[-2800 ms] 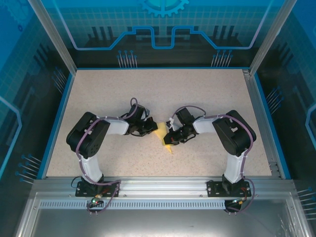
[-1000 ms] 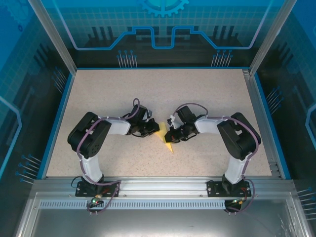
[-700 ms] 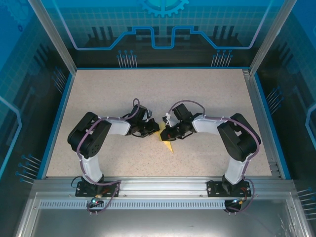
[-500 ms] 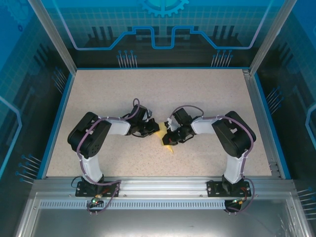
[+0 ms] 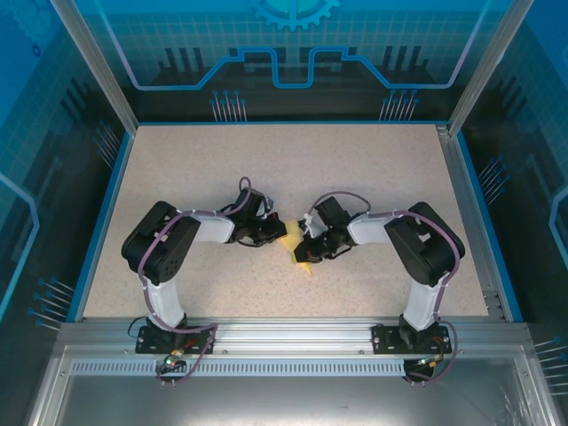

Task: Fold a paper plane with a square sheet of paper (pick it up from the middle)
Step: Fold the wing for the fifth time at the center of the table.

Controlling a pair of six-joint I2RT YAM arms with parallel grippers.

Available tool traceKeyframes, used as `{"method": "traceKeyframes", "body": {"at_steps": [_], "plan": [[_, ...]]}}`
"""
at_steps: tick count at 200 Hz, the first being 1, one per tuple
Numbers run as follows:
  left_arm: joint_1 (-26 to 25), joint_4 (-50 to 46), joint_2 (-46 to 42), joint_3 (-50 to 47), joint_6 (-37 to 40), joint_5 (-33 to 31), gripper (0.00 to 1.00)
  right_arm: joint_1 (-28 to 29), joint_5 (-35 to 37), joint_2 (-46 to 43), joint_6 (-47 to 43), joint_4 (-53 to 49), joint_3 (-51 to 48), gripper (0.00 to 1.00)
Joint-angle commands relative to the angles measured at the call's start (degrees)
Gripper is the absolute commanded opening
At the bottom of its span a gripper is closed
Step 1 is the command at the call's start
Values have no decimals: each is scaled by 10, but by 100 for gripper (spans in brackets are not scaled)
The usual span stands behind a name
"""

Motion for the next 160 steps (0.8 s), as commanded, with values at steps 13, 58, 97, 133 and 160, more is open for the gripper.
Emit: {"method": "traceKeyframes", "body": {"at_steps": [13, 58, 97, 133, 160], "plan": [[-2, -37, 35, -10, -9, -36, 4, -5, -7, -22, 2, -30, -31, 3], [-2, -38, 29, -13, -2, -40, 4, -6, -20, -39, 10, -13, -54, 5], [-1, -36, 32, -16, -2, -43, 3, -6, -28, -45, 14, -3, -70, 6], [-1, -35, 33, -17, -2, -43, 3, -9, -31, -50, 15, -2, -74, 7], [0, -40, 33, -15, -1, -45, 3, -15, -36, -62, 20, 3, -84, 7]]}}
